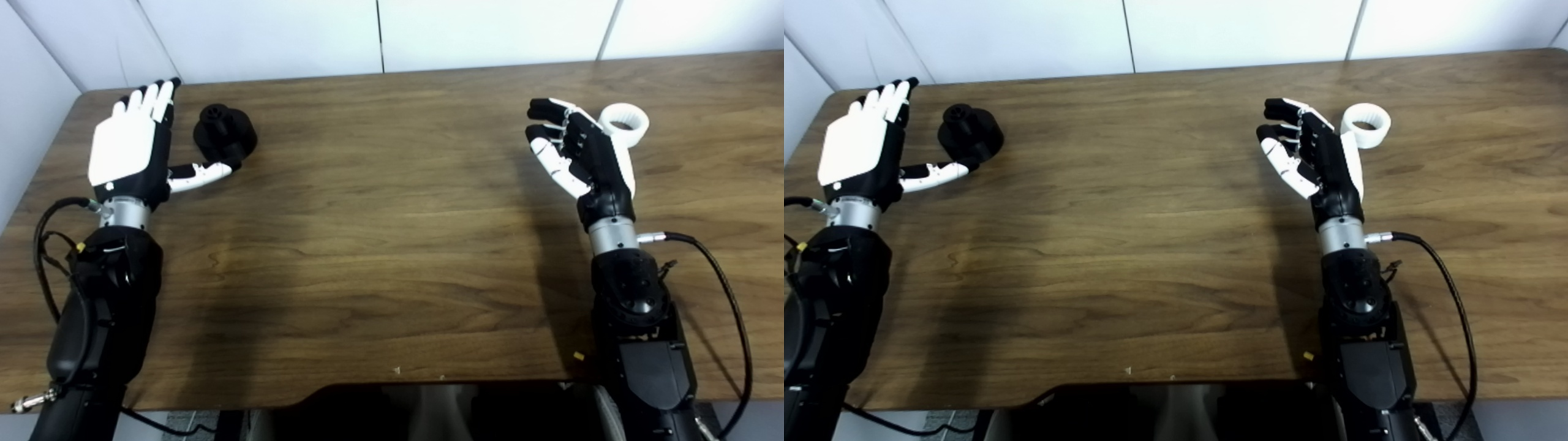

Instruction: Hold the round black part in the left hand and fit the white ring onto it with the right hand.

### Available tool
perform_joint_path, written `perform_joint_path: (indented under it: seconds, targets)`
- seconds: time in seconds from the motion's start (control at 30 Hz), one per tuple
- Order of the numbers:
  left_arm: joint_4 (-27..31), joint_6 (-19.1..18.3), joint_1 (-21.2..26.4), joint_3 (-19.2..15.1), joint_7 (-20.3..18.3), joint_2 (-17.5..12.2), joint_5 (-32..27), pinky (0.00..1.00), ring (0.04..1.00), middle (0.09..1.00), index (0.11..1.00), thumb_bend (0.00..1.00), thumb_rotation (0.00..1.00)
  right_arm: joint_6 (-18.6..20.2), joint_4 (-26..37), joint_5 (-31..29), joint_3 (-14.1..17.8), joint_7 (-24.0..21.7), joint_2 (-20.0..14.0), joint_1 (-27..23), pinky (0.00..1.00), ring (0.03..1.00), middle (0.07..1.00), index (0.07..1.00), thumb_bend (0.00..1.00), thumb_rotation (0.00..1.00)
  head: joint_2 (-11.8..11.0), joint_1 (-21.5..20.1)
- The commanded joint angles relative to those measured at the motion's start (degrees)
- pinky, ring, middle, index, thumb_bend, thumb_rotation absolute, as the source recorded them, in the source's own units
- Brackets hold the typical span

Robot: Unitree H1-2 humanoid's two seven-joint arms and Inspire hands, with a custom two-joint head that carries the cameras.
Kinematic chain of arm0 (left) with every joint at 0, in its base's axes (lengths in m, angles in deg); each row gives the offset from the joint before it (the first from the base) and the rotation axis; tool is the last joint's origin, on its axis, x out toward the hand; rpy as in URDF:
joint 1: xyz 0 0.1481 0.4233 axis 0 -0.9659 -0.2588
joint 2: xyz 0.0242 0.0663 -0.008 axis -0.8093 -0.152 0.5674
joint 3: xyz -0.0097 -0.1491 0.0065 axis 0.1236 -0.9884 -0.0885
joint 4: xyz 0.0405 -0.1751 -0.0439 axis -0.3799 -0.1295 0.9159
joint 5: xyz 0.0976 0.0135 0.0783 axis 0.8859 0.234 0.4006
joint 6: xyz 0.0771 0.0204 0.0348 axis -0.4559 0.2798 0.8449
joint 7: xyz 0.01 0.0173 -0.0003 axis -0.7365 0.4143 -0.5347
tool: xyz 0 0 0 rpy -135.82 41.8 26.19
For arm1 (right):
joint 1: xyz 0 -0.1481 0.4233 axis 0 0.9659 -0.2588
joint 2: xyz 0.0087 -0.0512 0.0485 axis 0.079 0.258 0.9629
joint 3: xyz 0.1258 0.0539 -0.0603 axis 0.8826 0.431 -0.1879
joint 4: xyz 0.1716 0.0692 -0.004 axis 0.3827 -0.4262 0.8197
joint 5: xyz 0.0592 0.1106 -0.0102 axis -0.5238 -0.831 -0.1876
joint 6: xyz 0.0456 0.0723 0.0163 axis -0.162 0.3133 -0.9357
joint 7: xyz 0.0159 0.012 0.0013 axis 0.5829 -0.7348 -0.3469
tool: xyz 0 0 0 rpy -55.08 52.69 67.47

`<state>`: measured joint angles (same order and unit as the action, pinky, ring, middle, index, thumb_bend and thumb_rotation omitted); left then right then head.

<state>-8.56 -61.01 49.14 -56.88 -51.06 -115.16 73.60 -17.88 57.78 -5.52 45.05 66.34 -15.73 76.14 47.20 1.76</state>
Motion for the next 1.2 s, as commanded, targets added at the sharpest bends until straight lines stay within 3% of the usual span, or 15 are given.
perform_joint_path:
  seconds: [0.0,0.27,0.4,0.67,0.97,1.17]
  targets:
    - [-0.54,-0.28,3.21,-0.85,1.62,-1.32,-0.6,1.0,1.0,1.0,1.0,0.96,0.6,-1.51,1.87,-0.33,0.14,-0.09,-0.07,-2.04,0.62,0.7,0.745,0.728,0.54,0.46,0.05,0.01]
    - [-6.21,0.96,5.98,-0.11,2.47,-1.32,-2.91,0.97,1.0,0.99,0.984,1.0,0.63,-1.53,2.04,-0.26,0.01,-0.26,-0.19,-1.98,0.63,0.705,0.747,0.725,0.54,0.47,0.16,-0.22]
    - [-9.23,1.77,7.62,0.45,3.61,-1.16,-3.77,0.91,0.945,0.974,0.974,1.0,0.61,-1.13,2.37,-0.35,0.1,-0.3,-0.13,-1.86,0.63,0.707,0.75,0.742,0.54,0.47,0.16,-0.32]
    - [-12.58,1.94,10.26,2.31,2.39,-1.32,-6.55,1.0,0.981,0.955,0.992,1.0,0.62,-1.4,2.22,-0.53,0.13,-0.38,-0.27,-1.68,0.64,0.707,0.751,0.739,0.55,0.47,0.02,-0.24]
    - [-14.32,2.69,11.17,3.46,2.55,-1.18,-9.12,1.0,0.999,0.974,0.993,1.0,0.63,-1.08,2.39,-0.61,0.23,-0.57,-0.61,-1.92,0.63,0.707,0.75,0.738,0.55,0.48,0.09,-0.48]
    - [-13.21,0.99,11.72,4.9,0.93,-0.62,-9.2,1.0,0.997,0.96,0.976,1.0,0.63,-0.76,2.52,-0.95,0.38,-0.56,-0.76,-1.96,0.64,0.707,0.749,0.738,0.55,0.47,0.09,-0.52]
